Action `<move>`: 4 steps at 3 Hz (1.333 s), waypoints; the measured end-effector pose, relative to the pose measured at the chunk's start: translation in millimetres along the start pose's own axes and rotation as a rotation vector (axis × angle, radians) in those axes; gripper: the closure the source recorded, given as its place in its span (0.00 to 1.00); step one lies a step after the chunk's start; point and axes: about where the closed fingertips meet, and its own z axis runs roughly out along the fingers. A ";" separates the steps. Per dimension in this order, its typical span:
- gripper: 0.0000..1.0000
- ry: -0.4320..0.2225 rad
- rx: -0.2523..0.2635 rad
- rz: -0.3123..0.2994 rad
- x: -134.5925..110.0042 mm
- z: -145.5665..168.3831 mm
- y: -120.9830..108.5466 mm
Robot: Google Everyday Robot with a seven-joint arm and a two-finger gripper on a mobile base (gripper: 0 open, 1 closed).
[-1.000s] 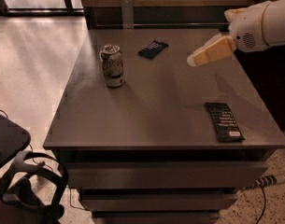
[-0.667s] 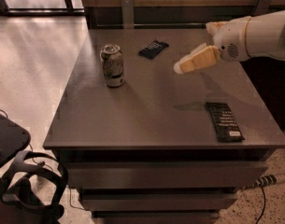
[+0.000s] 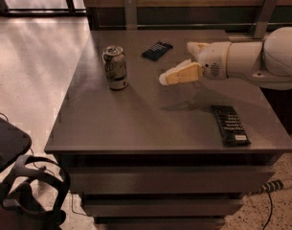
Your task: Pick 7up can
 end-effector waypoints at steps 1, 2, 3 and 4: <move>0.00 -0.088 -0.030 0.023 -4.6 15.5 8.5; 0.00 -0.174 -0.069 0.009 -20.8 30.5 26.9; 0.00 -0.167 -0.074 0.004 -20.7 33.8 27.5; 0.00 -0.132 -0.125 -0.032 -20.2 59.7 33.3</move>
Offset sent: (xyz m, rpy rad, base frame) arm -0.0077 0.0504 0.0151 0.2051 -0.0892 0.0741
